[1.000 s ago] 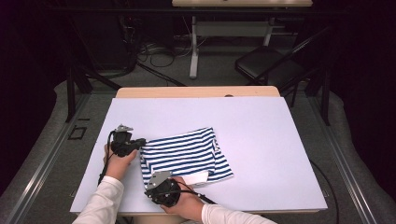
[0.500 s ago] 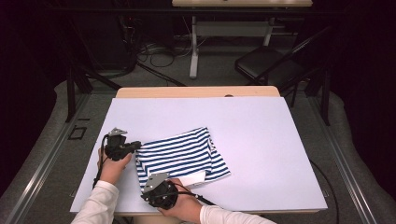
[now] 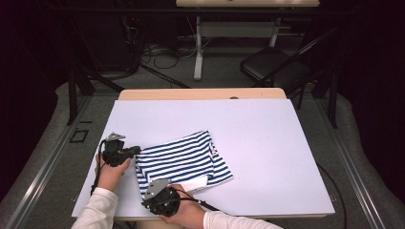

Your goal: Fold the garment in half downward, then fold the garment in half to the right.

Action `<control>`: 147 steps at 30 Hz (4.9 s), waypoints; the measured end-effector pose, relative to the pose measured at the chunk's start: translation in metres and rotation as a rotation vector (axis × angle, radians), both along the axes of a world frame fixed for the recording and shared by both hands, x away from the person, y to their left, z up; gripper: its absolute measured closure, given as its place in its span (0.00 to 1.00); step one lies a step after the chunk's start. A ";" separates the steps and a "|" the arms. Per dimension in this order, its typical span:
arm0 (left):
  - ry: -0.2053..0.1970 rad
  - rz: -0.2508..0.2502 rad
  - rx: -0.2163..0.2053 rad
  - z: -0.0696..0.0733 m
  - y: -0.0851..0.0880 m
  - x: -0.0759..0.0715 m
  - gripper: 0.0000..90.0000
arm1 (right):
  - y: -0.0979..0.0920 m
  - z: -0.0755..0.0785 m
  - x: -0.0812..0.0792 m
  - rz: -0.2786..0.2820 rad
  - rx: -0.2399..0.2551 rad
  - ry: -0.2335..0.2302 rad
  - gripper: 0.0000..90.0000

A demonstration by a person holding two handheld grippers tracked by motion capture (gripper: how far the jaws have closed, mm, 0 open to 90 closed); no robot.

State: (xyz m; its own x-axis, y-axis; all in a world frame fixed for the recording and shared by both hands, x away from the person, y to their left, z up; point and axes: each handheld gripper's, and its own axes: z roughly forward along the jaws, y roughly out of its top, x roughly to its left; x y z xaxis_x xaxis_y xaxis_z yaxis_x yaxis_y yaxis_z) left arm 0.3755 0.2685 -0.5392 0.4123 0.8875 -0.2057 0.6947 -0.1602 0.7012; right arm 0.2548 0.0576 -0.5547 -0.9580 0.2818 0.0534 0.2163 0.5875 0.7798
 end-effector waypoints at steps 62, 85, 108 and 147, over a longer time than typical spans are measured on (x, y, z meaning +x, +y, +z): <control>-0.011 0.011 -0.017 0.018 0.006 -0.008 0.96 | -0.001 0.015 -0.001 0.030 0.055 0.008 0.95; -0.040 0.014 -0.024 0.050 -0.002 -0.001 0.96 | -0.019 0.045 0.006 -0.015 0.177 -0.005 0.95; -0.055 -0.021 -0.033 0.062 -0.034 0.023 0.96 | -0.044 0.051 0.017 -0.081 0.215 0.003 0.95; -0.041 -0.103 0.001 0.076 -0.105 0.065 0.96 | -0.104 0.059 0.033 -0.215 0.253 -0.017 0.95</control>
